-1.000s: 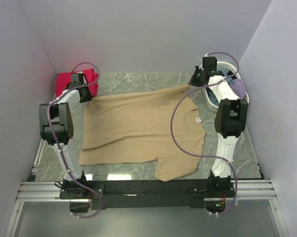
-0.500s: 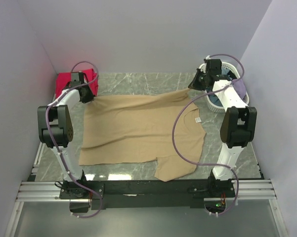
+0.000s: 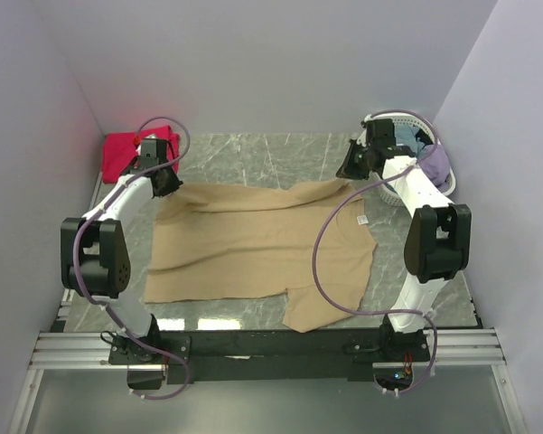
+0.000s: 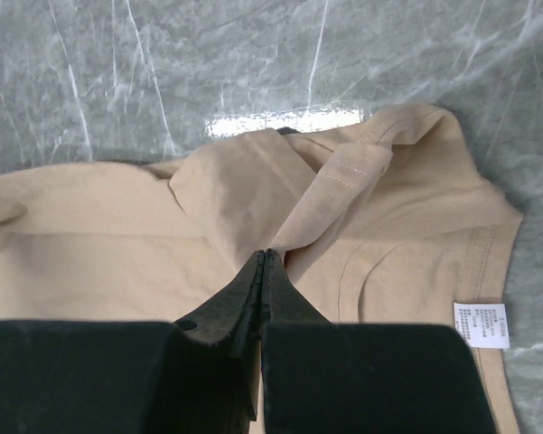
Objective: Fold and stack the t-shirts
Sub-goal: Fold the tshirt
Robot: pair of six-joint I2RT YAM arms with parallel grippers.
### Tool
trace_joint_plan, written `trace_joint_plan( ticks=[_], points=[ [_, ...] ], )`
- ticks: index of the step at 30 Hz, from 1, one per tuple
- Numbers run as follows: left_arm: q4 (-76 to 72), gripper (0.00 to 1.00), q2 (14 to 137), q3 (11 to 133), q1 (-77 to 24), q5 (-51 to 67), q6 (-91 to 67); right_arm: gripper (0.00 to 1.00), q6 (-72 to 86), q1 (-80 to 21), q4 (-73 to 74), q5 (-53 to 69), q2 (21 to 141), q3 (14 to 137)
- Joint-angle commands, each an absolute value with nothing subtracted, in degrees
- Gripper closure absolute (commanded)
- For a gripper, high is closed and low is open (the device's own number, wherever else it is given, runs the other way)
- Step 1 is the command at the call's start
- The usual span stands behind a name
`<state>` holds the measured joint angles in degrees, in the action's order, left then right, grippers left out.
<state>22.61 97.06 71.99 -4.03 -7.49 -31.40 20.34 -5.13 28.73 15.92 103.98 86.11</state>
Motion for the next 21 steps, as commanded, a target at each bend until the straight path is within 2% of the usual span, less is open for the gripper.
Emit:
trace_joint_plan(
  ticks=[1,7,21],
  points=[
    [23.4,0.99,96.1,74.7,-3.6,-14.1,-33.0,1.0,20.7,-4.9,28.2,14.2,102.7,90.0],
    [23.3,0.99,94.0,71.3,-3.7,-12.0,-33.7,1.0,20.6,-4.9,30.7,13.2,100.9,89.6],
    [24.9,0.99,86.6,58.5,-4.4,-11.9,-36.6,1.0,22.1,-5.6,30.0,11.4,92.4,72.3]
  ],
)
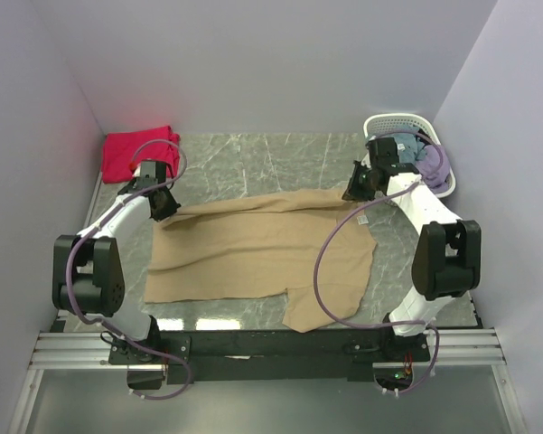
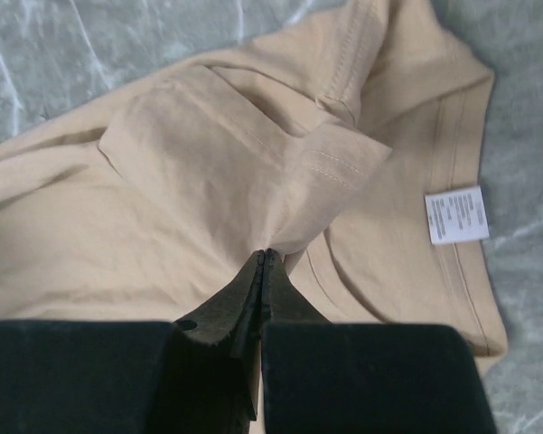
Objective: Fold and stack the t-shirts
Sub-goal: Fold the tshirt
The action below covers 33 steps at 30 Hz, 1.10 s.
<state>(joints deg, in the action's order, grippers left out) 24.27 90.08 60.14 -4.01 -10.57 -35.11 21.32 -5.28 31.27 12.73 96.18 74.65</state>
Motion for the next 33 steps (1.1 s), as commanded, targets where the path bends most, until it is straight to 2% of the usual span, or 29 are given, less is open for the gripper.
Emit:
trace_joint_plan(
  ticks=[1,8,11,17,19,21,22,24,26,28,32,33],
  points=[
    [25.5,0.99,86.2,57.6,-4.4,-13.5,-37.2,1.0,22.3,-5.6,29.8,11.1,92.2,71.7],
    [32.3,0.99,86.5,57.3,-4.4,-26.3,-40.7,1.0,24.5,-5.6,30.0,1.7,87.5,67.4],
    [33.5,0.99,87.4,57.7,-4.4,-27.9,-41.5,1.0,25.1,-5.7,30.9,-1.8,85.6,65.4],
    [33.1,0.99,91.2,57.7,-4.4,-22.9,-40.3,1.0,25.1,-6.1,32.0,-0.9,87.2,61.4],
    [32.4,0.93,91.6,56.4,-4.4,-20.9,-39.6,1.0,25.1,-6.3,31.9,-0.4,87.4,59.5],
    [32.3,0.91,90.7,54.8,-4.7,-20.9,-40.3,1.0,25.0,-6.5,31.8,-0.2,87.4,58.5],
    [31.8,0.84,89.9,54.0,-4.8,-18.5,-40.1,1.0,24.8,-6.6,32.7,-0.2,87.5,58.2],
    [30.9,0.71,87.5,51.2,-4.9,-15.9,-40.8,0.8,25.0,-6.7,33.4,-0.6,87.4,57.8],
    [29.4,0.45,85.7,49.4,-5.1,-14.2,-40.7,0.65,25.7,-6.9,33.0,-1.6,85.3,56.7],
    [30.7,0.17,83.6,49.0,-5.1,-15.3,-41.3,0.6,26.4,-6.9,32.6,-3.4,83.2,56.7],
    [30.9,0.12,79.5,50.4,-5.1,-15.8,-40.8,0.48,26.8,-6.9,30.2,-4.2,77.4,58.1],
    [30.3,0.12,78.0,51.3,-5.1,-15.3,-40.4,0.48,26.5,-6.9,29.1,-3.2,77.3,58.5]
  ],
)
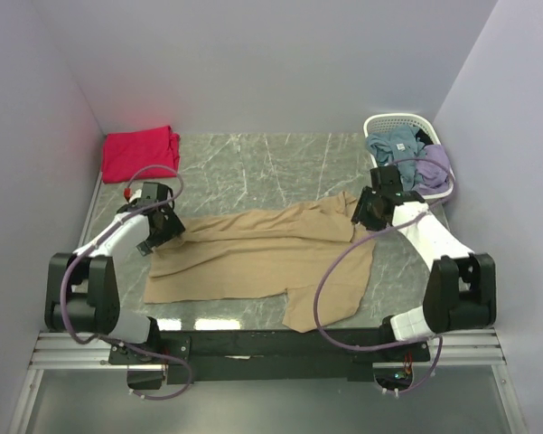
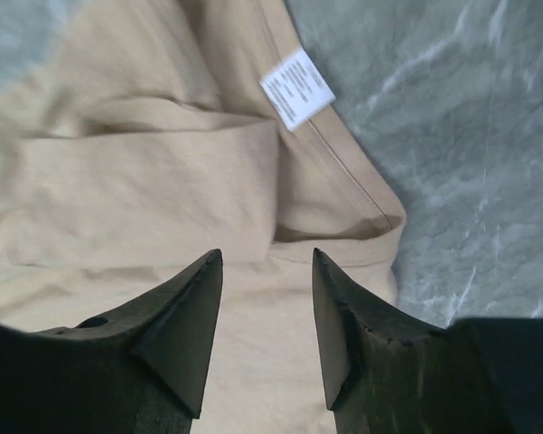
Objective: Fold and stack the t-shirts
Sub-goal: Fold the tshirt
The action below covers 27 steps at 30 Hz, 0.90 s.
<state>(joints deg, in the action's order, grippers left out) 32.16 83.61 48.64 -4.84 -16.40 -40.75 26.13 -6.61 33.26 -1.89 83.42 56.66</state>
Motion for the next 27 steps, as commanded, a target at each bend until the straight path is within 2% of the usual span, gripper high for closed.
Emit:
trace_joint_plan(
  ticks=[1,5,9,12,27],
  points=[
    [29.8,0.1,77.4,52.0,-5.1,-14.9,-40.2,0.48,26.3,-6.9,28.5,-1.9,77.3,60.1],
    [25.6,0.05,77.0,55.3,-5.2,-11.0,-38.1,0.48,25.4,-6.9,28.0,1.5,84.2,64.9],
    [22.1,0.05,83.5,58.7,-5.4,-1.4,-35.2,0.49,25.4,-6.7,26.3,5.3,91.3,67.0],
    [20.8,0.05,88.0,60.0,-6.2,1.3,-34.2,0.51,25.9,-6.5,26.7,5.3,95.7,69.0],
    [19.2,0.05,92.3,60.0,-8.7,5.4,-33.5,0.53,27.4,-4.4,27.0,2.6,96.6,63.9]
  ],
)
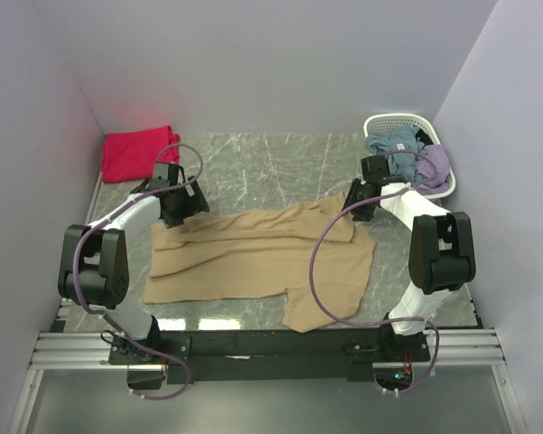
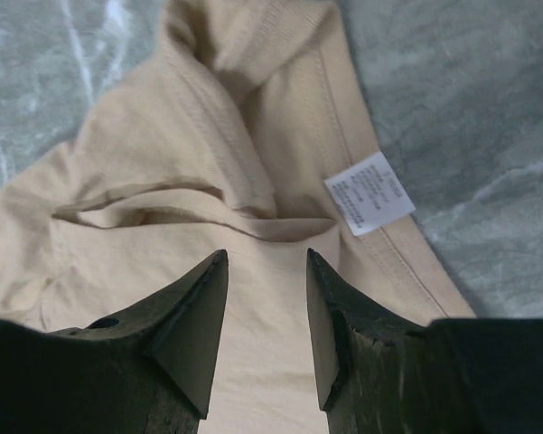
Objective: Fold and stack the t-shirts
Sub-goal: Fold the tshirt
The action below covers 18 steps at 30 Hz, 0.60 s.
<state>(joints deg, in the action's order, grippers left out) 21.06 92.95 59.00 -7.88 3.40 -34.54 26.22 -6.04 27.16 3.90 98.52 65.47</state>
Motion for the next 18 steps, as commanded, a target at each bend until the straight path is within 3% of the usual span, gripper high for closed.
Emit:
trace_joint_plan(
  ticks=[1,12,18],
  points=[
    [19.3,0.05,92.4,60.1,-8.8,5.4,-33.4,0.53,27.7,-4.1,26.5,2.9,96.2,62.9],
    [20.2,0.05,93.3,61.1,-9.7,4.7,-32.6,0.55,29.1,-0.4,20.4,11.2,94.7,57.0],
    [20.7,0.05,94.0,61.1,-9.7,4.4,-32.5,0.65,28.8,-0.3,17.6,14.0,94.7,55.4]
  ],
)
